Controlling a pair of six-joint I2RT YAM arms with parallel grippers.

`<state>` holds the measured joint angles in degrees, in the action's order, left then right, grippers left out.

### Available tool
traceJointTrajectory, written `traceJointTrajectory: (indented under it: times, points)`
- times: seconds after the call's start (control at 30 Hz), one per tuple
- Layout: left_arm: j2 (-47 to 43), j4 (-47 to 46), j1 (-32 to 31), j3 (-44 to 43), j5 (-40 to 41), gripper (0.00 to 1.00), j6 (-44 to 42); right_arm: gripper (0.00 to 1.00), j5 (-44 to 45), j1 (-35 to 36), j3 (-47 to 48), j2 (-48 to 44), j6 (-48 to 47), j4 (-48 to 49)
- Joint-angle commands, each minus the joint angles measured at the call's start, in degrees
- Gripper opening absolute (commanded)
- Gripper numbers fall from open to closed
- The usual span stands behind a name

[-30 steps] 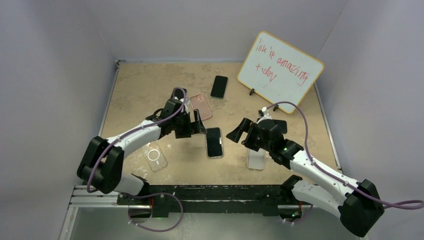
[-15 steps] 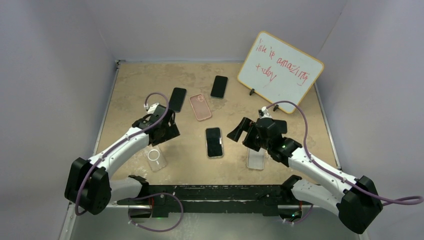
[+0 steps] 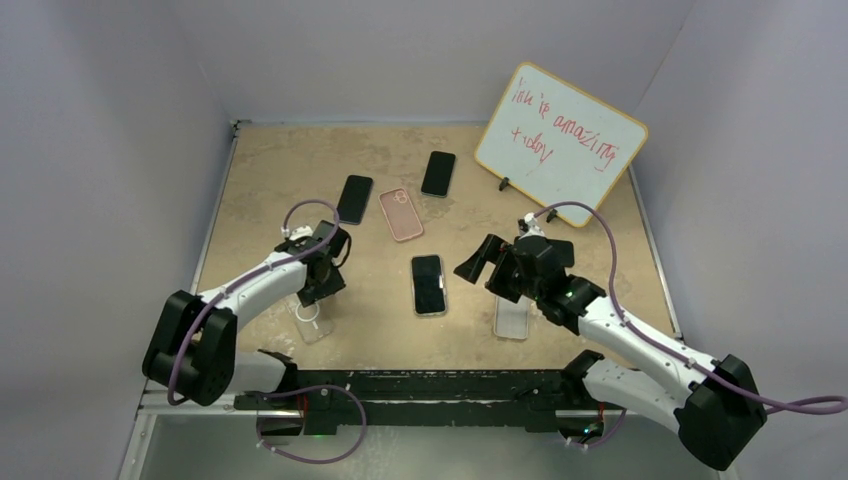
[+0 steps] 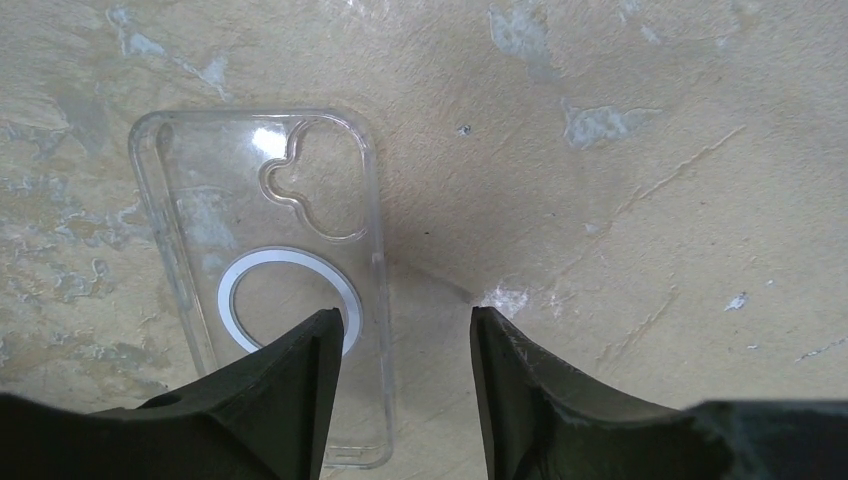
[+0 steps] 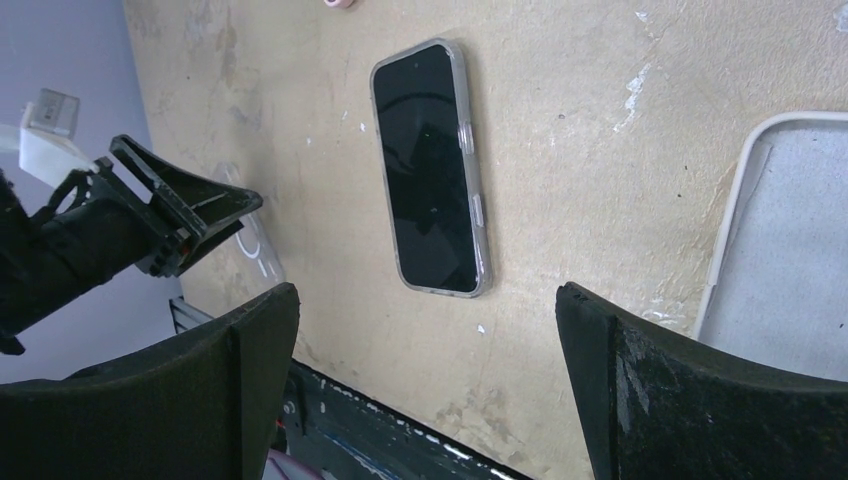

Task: Put the phone into the phone case

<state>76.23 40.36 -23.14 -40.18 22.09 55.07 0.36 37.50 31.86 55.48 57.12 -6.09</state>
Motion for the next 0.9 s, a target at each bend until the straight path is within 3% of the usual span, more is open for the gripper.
traceJointTrajectory:
  times: [0.0, 0.13, 0.3, 0.47, 0.87]
  points:
    - [1.1, -3.4, 0.5, 1.4, -1.1, 0.51, 1.7, 0.98, 0.1, 0.1, -0.4, -2.1, 0.6, 1.0]
    - [2.7, -4.3, 0.5, 1.9, -1.8, 0.45, 2.1, 0.98, 0.7, 0.0, -0.8, -3.0, 0.5, 0.8]
    - [2.4, -6.7, 0.5, 2.0, -3.8, 0.18, -0.4, 0.98, 0.7, 0.0, -1.2, -3.3, 0.4, 1.0]
    - [0.0, -11.9, 0.5, 2.3, -10.0, 0.0, -6.3, 0.98, 0.8, 0.1, -1.9, -3.5, 1.0, 1.3]
    - [3.4, -25.2, -5.6, 0.0, -26.3, 0.0, -14.7, 0.98, 1.5, 0.1, -2.1, -4.5, 1.0, 2.2]
